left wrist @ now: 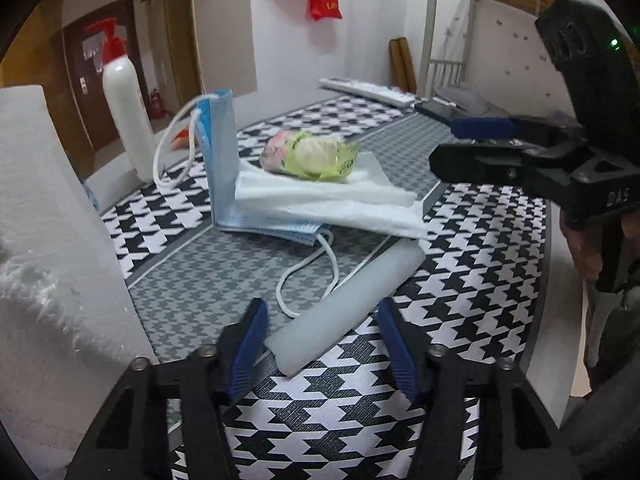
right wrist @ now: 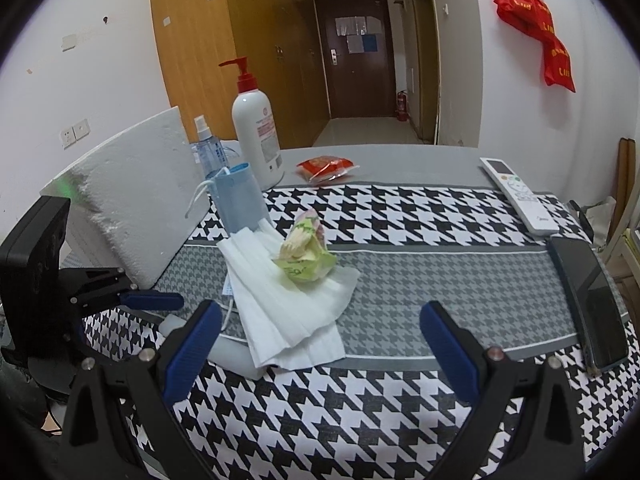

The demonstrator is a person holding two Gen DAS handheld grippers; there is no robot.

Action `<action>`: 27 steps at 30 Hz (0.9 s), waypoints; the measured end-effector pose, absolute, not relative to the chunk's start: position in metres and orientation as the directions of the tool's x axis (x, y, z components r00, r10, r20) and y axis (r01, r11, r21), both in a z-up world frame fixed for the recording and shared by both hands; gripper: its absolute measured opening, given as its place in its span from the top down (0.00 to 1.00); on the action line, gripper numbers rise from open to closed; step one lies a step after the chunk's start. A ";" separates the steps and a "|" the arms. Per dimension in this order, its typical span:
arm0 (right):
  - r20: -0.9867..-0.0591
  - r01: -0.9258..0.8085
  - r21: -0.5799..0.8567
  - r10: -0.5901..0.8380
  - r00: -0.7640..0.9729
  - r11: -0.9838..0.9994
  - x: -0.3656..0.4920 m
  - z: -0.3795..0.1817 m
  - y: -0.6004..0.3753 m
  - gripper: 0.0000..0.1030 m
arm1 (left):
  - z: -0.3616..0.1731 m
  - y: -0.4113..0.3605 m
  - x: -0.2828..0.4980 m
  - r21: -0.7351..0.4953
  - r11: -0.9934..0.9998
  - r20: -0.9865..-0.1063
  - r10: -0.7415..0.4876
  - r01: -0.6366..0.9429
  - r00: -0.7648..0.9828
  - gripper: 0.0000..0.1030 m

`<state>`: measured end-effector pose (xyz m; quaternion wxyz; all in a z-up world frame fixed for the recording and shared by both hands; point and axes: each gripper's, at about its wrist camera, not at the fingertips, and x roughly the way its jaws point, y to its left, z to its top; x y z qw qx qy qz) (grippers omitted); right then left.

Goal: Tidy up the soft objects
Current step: 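Reach the right gripper to the white tissues and close on them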

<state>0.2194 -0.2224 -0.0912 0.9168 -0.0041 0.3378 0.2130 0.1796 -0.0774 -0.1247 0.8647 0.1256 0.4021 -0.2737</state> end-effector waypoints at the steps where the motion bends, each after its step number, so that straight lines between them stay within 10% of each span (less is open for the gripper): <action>1: -0.620 -0.393 0.136 0.387 0.682 0.909 0.219 -0.091 -0.223 0.02 | -0.127 -0.078 0.182 -0.002 0.820 -0.774 -0.365 0.573 0.518 0.49; 6: -0.631 -0.390 0.136 0.383 0.675 0.911 0.221 -0.094 -0.223 0.02 | -0.128 -0.080 0.183 0.005 0.806 -0.777 -0.370 0.592 0.509 0.55; 13: -0.647 -0.383 0.121 0.365 0.669 0.916 0.222 -0.096 -0.221 0.02 | -0.116 -0.061 0.165 -0.014 0.798 -0.754 -0.405 0.603 0.518 0.94; 27: -0.665 -0.388 0.100 0.352 0.659 0.916 0.229 -0.096 -0.215 0.02 | -0.113 -0.052 0.150 -0.032 0.752 -0.746 -0.457 0.659 0.484 0.90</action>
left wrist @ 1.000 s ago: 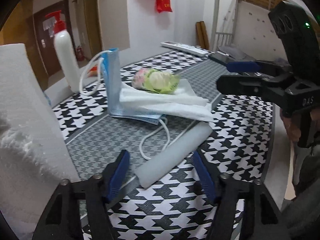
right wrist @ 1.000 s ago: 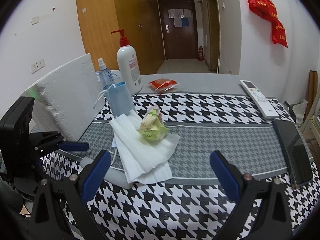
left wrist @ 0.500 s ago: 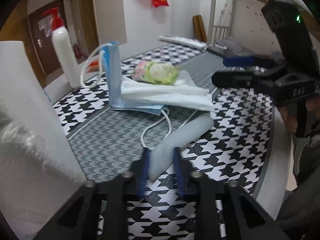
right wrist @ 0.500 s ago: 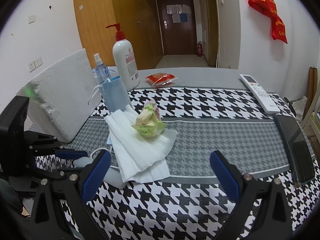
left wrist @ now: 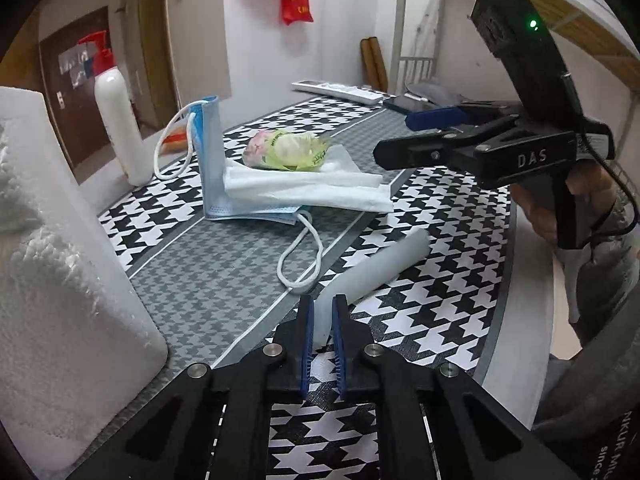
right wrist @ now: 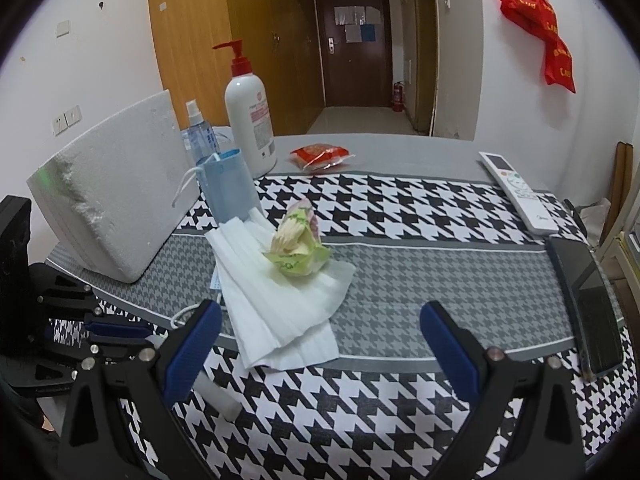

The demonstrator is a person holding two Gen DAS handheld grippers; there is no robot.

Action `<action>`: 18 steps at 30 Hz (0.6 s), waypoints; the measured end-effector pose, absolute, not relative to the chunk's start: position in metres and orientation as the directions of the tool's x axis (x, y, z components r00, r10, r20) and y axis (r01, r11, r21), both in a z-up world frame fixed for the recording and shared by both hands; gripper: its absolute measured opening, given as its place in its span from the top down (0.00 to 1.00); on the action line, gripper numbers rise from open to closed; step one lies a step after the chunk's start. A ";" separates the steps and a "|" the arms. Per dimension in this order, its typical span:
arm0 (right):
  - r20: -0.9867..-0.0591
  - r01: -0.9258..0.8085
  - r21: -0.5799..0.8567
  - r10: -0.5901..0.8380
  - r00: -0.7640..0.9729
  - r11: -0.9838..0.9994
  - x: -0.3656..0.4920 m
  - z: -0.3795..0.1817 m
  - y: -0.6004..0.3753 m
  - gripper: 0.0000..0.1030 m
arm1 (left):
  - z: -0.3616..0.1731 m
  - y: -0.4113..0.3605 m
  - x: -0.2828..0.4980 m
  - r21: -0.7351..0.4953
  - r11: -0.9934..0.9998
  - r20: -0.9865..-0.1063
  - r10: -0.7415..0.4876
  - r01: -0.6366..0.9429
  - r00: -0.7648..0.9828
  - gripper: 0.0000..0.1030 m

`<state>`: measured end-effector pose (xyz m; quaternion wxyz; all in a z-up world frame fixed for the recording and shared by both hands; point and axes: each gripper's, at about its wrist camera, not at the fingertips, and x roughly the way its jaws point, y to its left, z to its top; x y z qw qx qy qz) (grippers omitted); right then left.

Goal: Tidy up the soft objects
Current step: 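Reach the right gripper to the white tissues and close on them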

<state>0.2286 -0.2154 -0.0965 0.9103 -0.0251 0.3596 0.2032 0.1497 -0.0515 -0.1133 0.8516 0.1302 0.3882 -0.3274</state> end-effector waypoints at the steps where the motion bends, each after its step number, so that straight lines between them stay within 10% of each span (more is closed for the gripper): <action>1: -0.668 -0.393 0.101 0.355 0.654 0.914 0.229 -0.097 -0.215 0.02 | -0.114 -0.051 0.152 -0.039 0.750 -0.749 -0.460 0.660 0.477 0.83; 5: -0.679 -0.403 0.097 0.357 0.642 0.910 0.236 -0.102 -0.213 0.02 | -0.125 -0.056 0.158 -0.027 0.752 -0.780 -0.428 0.659 0.457 0.52; 18: -0.712 -0.471 0.086 0.384 0.587 0.878 0.242 -0.114 -0.196 0.03 | -0.126 -0.052 0.169 -0.066 0.777 -0.761 -0.446 0.627 0.472 0.80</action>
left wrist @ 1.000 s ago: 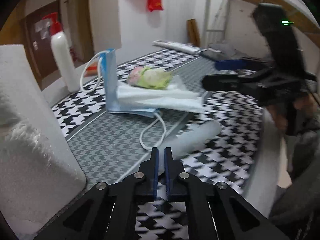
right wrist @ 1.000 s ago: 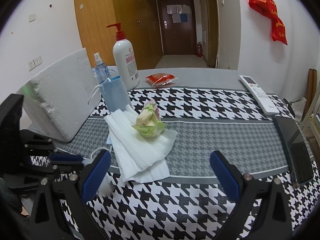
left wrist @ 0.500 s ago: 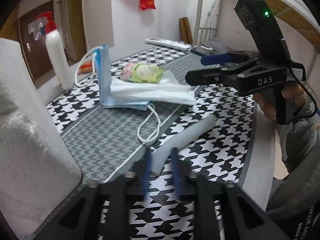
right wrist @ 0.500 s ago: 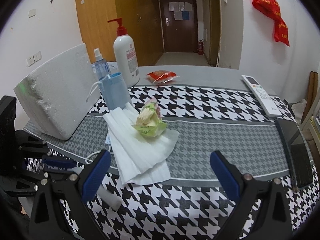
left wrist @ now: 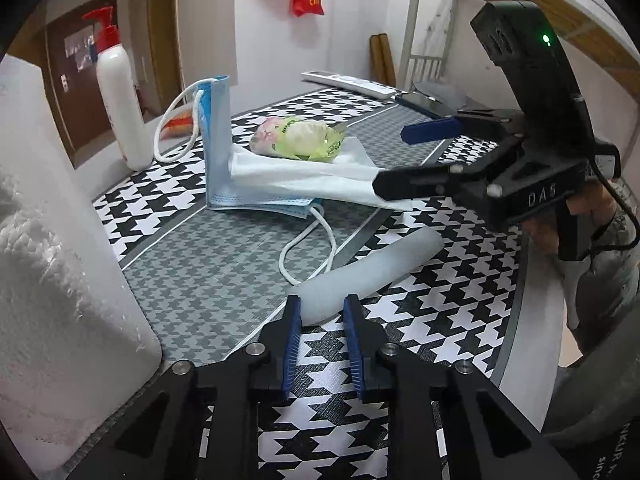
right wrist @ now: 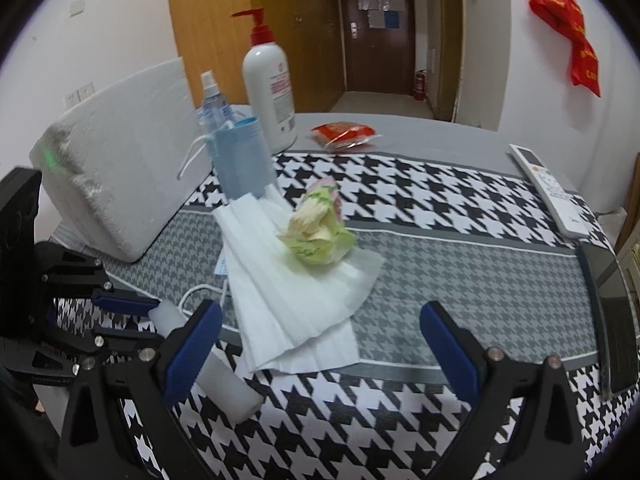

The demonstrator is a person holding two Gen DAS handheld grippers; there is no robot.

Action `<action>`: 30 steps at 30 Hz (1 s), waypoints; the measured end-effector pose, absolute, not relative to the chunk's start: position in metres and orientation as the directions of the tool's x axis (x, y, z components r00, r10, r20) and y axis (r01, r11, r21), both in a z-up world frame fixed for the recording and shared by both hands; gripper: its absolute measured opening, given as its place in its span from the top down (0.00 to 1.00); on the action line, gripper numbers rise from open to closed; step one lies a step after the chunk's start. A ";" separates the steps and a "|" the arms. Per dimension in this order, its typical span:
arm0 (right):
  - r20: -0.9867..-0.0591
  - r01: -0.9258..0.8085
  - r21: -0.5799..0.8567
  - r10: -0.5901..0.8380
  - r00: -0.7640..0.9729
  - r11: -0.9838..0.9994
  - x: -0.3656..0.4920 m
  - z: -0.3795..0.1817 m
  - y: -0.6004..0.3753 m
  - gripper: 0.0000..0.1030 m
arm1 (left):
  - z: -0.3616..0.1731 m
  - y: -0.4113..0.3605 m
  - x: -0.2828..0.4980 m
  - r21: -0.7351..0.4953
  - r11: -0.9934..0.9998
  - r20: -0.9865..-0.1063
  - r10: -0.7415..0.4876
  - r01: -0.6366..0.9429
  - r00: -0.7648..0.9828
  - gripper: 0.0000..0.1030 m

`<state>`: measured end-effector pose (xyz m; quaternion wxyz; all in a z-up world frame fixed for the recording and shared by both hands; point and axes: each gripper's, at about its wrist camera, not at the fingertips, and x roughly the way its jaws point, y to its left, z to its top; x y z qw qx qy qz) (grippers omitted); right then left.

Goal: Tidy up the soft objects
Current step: 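Reach the right gripper to the white tissues and close on them, then lift the white tissues off the table with the right gripper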

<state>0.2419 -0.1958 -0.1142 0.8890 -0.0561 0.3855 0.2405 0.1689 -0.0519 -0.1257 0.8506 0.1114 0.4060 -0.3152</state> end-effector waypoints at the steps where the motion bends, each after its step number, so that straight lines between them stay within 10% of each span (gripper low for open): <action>1: -0.715 -0.478 0.088 0.389 0.580 0.874 0.242 -0.115 -0.194 0.07 | -0.125 -0.050 0.169 -0.078 0.778 -0.758 -0.452 0.623 0.469 0.83; 16: -0.763 -0.519 0.062 0.376 0.525 0.852 0.247 -0.127 -0.179 0.90 | -0.121 -0.042 0.164 -0.077 0.787 -0.744 -0.454 0.612 0.490 0.89; 30: -0.692 -0.427 0.064 0.348 0.632 0.902 0.201 -0.087 -0.231 0.91 | -0.113 -0.048 0.132 -0.075 0.743 -0.724 -0.499 0.665 0.476 0.88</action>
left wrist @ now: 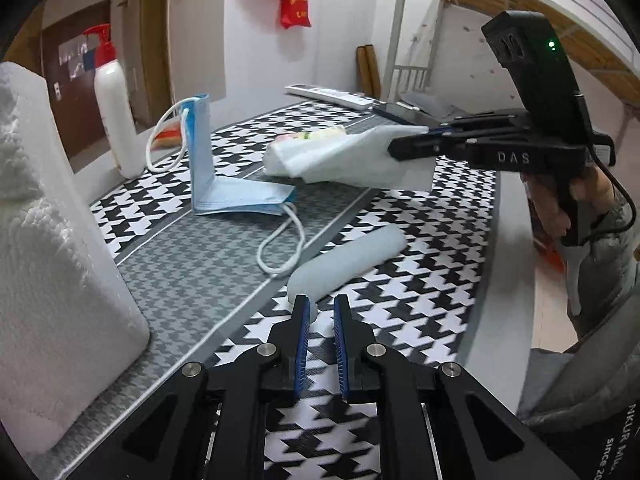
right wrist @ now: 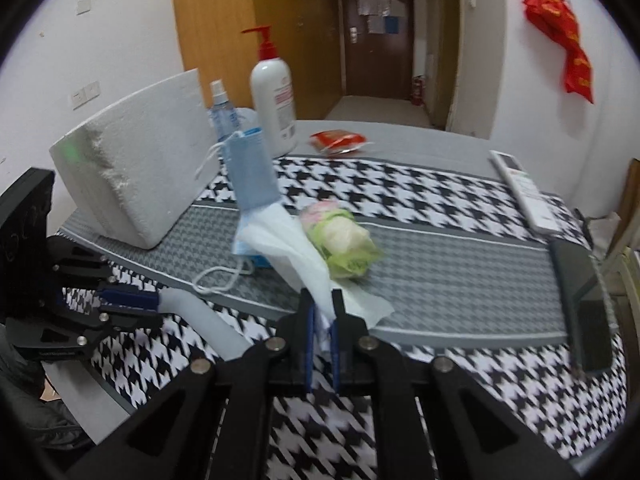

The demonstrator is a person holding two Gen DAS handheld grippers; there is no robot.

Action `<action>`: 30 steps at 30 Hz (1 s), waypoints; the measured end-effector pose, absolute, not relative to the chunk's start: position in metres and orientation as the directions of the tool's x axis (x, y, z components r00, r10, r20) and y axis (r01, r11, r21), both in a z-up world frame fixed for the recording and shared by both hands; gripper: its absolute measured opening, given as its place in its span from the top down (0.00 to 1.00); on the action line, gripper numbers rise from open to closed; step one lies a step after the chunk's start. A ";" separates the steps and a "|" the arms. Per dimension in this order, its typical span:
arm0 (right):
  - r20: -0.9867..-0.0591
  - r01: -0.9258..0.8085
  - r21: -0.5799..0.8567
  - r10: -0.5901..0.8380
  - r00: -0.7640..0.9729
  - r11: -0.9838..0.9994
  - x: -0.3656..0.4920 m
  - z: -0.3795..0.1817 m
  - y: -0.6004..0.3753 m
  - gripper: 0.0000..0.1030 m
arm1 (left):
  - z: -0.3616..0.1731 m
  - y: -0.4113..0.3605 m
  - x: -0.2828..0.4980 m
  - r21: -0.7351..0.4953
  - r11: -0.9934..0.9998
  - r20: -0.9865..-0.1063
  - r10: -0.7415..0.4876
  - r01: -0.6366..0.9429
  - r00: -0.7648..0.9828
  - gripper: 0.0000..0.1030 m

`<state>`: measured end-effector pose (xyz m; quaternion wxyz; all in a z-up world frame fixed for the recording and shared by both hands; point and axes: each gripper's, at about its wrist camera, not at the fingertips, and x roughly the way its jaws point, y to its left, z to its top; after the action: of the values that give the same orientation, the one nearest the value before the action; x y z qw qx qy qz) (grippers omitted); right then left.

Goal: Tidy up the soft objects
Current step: 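Lift the white tissues off the table with the right gripper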

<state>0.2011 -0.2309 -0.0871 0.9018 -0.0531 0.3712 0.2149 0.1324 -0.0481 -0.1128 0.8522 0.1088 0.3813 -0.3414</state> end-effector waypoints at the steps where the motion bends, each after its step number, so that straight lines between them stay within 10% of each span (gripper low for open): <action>1: -0.687 -0.416 0.067 0.344 0.640 0.907 0.197 -0.085 -0.236 0.91 | -0.111 -0.049 0.130 -0.075 0.739 -0.721 -0.504 0.670 0.475 0.88; 25: -0.649 -0.340 0.136 0.343 0.679 0.930 0.176 -0.091 -0.279 0.91 | -0.117 -0.051 0.159 -0.021 0.770 -0.763 -0.424 0.638 0.488 0.73; 30: -0.646 -0.342 0.146 0.352 0.677 0.928 0.176 -0.093 -0.280 0.91 | -0.111 -0.056 0.161 -0.038 0.732 -0.753 -0.469 0.680 0.462 0.48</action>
<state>0.1758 -0.2804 -0.0930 0.9158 0.0067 0.3541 0.1895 0.1611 -0.0560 -0.1114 0.8444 0.1348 0.3914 -0.3400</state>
